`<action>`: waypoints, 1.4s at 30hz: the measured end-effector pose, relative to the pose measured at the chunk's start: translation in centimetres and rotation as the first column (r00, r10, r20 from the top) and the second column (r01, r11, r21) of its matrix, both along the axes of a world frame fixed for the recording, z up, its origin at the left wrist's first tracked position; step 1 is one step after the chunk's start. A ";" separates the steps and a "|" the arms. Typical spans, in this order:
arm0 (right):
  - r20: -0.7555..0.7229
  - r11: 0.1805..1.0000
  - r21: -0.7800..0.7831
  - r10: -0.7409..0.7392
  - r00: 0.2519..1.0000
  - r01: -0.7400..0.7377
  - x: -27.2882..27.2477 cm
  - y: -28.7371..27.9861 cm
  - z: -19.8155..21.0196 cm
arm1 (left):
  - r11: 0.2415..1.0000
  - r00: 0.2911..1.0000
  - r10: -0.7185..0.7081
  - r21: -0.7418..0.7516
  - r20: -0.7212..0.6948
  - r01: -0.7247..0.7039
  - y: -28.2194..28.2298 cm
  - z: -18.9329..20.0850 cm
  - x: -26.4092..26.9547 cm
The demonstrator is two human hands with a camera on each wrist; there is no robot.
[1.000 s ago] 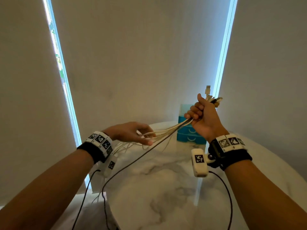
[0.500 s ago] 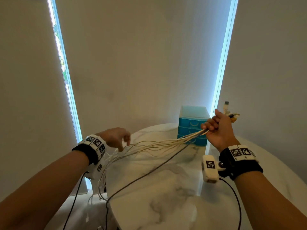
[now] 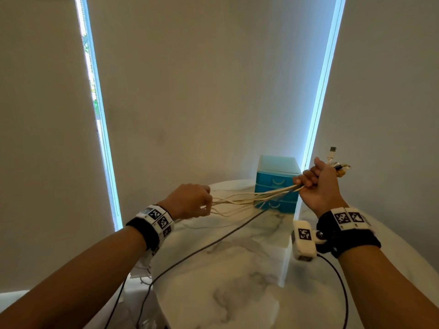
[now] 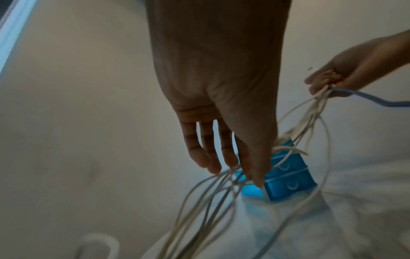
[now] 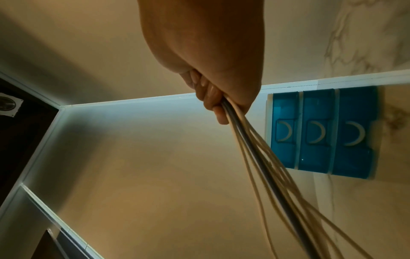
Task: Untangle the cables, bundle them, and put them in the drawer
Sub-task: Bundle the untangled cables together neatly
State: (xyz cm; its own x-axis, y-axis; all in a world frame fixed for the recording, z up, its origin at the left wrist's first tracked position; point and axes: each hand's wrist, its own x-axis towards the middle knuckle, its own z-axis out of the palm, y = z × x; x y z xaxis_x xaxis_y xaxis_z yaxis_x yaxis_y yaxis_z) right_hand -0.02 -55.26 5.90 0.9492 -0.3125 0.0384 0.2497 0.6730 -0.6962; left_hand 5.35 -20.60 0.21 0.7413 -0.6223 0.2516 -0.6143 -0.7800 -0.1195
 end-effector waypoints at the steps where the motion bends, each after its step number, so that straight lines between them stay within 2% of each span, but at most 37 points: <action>1: -0.011 1.000 -0.003 -0.011 1.000 0.011 -0.1 -0.2 0.0 | 0.999 0.997 -0.003 -0.045 -0.079 -0.001 0.5 0.2 0.1; 3: -0.037 0.999 -0.001 -0.046 0.998 0.046 0.0 -0.8 -0.3 | 0.980 0.950 -0.052 -0.199 -0.306 -0.011 1.9 1.2 0.1; 4: -0.050 0.998 0.006 -0.061 0.997 0.062 0.1 -1.2 -0.6 | 0.961 0.928 -0.076 -0.276 -0.364 -0.029 2.7 1.8 -0.1; 7: -0.080 0.995 0.053 -0.082 0.993 0.087 0.7 -2.2 -1.8 | 0.881 0.931 -0.110 -0.468 -0.348 -0.071 5.0 3.9 -0.3; 9: -0.094 0.994 0.072 -0.081 0.992 0.088 1.1 -2.2 -2.6 | 0.777 0.882 -0.210 -0.620 -0.422 -0.112 5.7 4.5 -0.2; 11: -0.098 0.993 0.074 -0.083 0.992 0.090 1.6 -1.7 -3.0 | 0.634 0.768 -0.404 -0.757 -0.498 -0.157 5.3 4.6 -0.3; 12: -0.100 0.993 0.071 -0.087 0.991 0.095 1.8 -1.5 -3.1 | 0.565 0.720 -0.490 -0.808 -0.492 -0.168 4.8 4.5 -0.3; 14: -0.102 0.992 0.075 -0.094 0.990 0.102 2.0 -1.3 -3.0 | 0.479 0.685 -0.566 -0.859 -0.458 -0.179 4.4 4.6 -0.3; 15: -0.100 0.991 0.080 -0.102 0.990 0.111 2.0 -1.4 -2.9 | 0.473 0.681 -0.569 -0.861 -0.461 -0.187 4.3 4.7 -0.4; 17: -0.085 0.986 0.089 -0.137 0.987 0.144 1.7 -2.0 -2.1 | 0.532 0.673 -0.515 -0.813 -0.531 -0.234 4.9 4.8 -0.6; 20: -0.066 0.978 0.093 -0.179 0.982 0.185 1.2 -3.1 -0.9 | 0.730 0.677 -0.305 -0.621 -0.670 -0.286 6.5 3.7 -0.5; 22: -0.061 0.978 0.076 -0.189 0.980 0.193 1.1 -3.3 -0.8 | 0.847 0.711 -0.175 -0.473 -0.681 -0.244 6.8 2.7 -0.3; 24: -0.050 0.980 0.065 -0.183 0.982 0.186 1.0 -3.0 -1.0 | 0.936 0.776 -0.080 -0.315 -0.626 -0.158 6.5 2.0 0.0; 26: -0.049 0.983 0.049 -0.176 0.983 0.178 1.0 -2.6 -1.1 | 0.959 0.850 -0.022 -0.251 -0.526 -0.130 6.6 1.9 0.2; 28: -0.041 0.987 0.039 -0.154 0.987 0.156 0.8 -2.3 -0.9 | 0.930 0.934 0.041 -0.328 -0.355 -0.166 7.2 2.5 0.7; 30: -0.020 0.991 0.046 -0.121 0.992 0.122 0.6 -1.8 -0.6 | 0.882 0.968 0.181 -0.407 -0.172 -0.237 7.8 3.4 1.0; 33: 0.025 0.997 0.021 -0.072 0.997 0.072 0.6 -0.3 0.0 | 0.802 0.908 0.405 -0.518 0.107 -0.297 7.8 5.6 0.2; 35: 0.051 0.999 -0.007 -0.051 0.997 0.052 0.6 0.8 0.3 | 0.757 0.843 0.452 -0.626 0.292 -0.189 8.2 6.4 0.0; 36: 0.060 0.998 -0.014 -0.055 0.997 0.056 0.7 1.1 0.5 | 0.741 0.838 0.437 -0.659 0.327 -0.130 8.3 6.2 0.2; 37: 0.068 0.998 -0.018 -0.061 0.996 0.063 0.8 1.3 0.7 | 0.699 0.884 0.382 -0.710 0.269 -0.086 8.2 6.0 0.4; 38: 0.075 0.997 -0.020 -0.068 0.995 0.070 0.9 1.4 0.9 | 0.619 0.954 0.279 -0.780 0.106 -0.094 7.8 5.7 0.4; 39: 0.078 0.997 -0.022 -0.074 0.994 0.076 1.0 1.3 1.1 | 0.524 0.986 0.133 -0.837 -0.105 -0.160 7.3 5.2 0.0; 40: 0.077 0.996 -0.027 -0.081 0.994 0.084 1.1 1.2 1.1 | 0.462 0.956 -0.008 -0.849 -0.294 -0.257 6.9 4.5 -0.4; 41: 0.073 0.995 -0.033 -0.090 0.993 0.093 1.1 0.9 1.2 | 0.444 0.891 -0.121 -0.827 -0.437 -0.345 6.6 4.0 -0.9; 42: 0.069 0.994 -0.038 -0.099 0.993 0.101 1.2 0.4 1.2 | 0.497 0.830 -0.170 -0.774 -0.531 -0.393 6.7 3.7 -1.3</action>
